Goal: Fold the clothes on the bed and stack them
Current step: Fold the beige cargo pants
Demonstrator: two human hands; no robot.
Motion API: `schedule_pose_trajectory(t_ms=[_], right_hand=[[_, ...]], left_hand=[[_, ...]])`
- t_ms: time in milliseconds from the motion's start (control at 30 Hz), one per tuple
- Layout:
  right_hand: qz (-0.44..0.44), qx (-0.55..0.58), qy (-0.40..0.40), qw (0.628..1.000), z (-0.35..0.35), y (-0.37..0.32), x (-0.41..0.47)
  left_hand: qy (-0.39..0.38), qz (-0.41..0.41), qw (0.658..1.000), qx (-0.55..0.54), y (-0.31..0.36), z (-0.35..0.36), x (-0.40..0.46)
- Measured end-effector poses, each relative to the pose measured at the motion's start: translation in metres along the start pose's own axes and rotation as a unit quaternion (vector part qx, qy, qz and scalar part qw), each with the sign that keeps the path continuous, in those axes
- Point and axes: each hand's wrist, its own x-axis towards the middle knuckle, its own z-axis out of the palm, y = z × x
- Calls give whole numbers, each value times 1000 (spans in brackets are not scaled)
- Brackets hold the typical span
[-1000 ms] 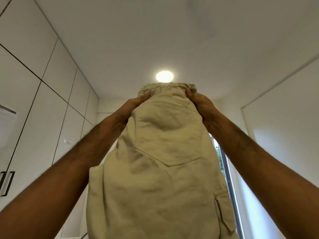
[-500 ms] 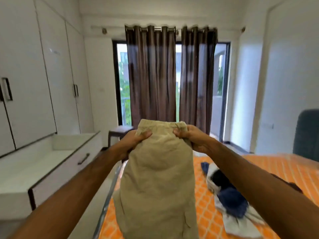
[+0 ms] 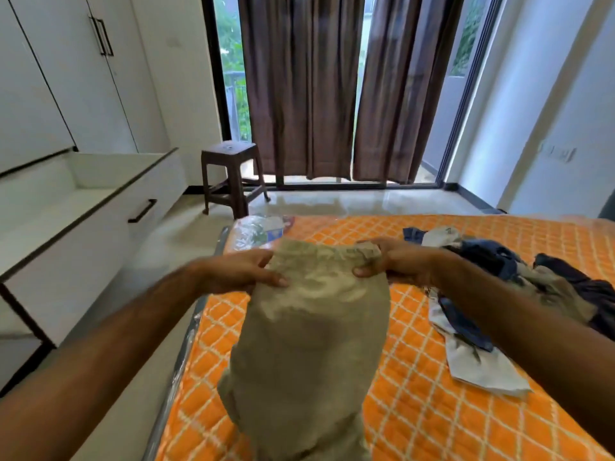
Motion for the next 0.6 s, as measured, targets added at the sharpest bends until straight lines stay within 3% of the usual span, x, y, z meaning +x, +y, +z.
schedule_pose_trajectory(t_ms=[67, 133, 167, 200, 233, 300, 367, 400, 467, 600], right_hand=[[-45, -122, 179, 975, -36, -24, 57], [-85, -233, 424, 871, -60, -44, 113], [-85, -276, 501, 816, -64, -43, 135], [-65, -292, 526, 796, -59, -33, 153], [-32, -293, 499, 815, -50, -7, 173], [55, -336, 328, 881, -12, 69, 193], [142, -398, 165, 891, 40, 152, 177], [177, -402, 127, 889, 66, 188, 160], [191, -421, 109, 880, 105, 237, 121], [124, -401, 176, 891, 136, 258, 53]], left_hand=[[187, 52, 973, 121, 22, -45, 53], [418, 90, 876, 225, 38, -88, 103], [491, 88, 823, 273, 36, -99, 123], [521, 82, 790, 315, 27, -103, 142], [509, 73, 789, 336, 1, -101, 162], [413, 46, 834, 362, -67, -67, 176], [297, -8, 885, 358, -146, -17, 169], [249, -36, 902, 350, -184, 12, 160], [199, -73, 918, 335, -240, 63, 134], [277, -90, 925, 245, -262, 129, 74]])
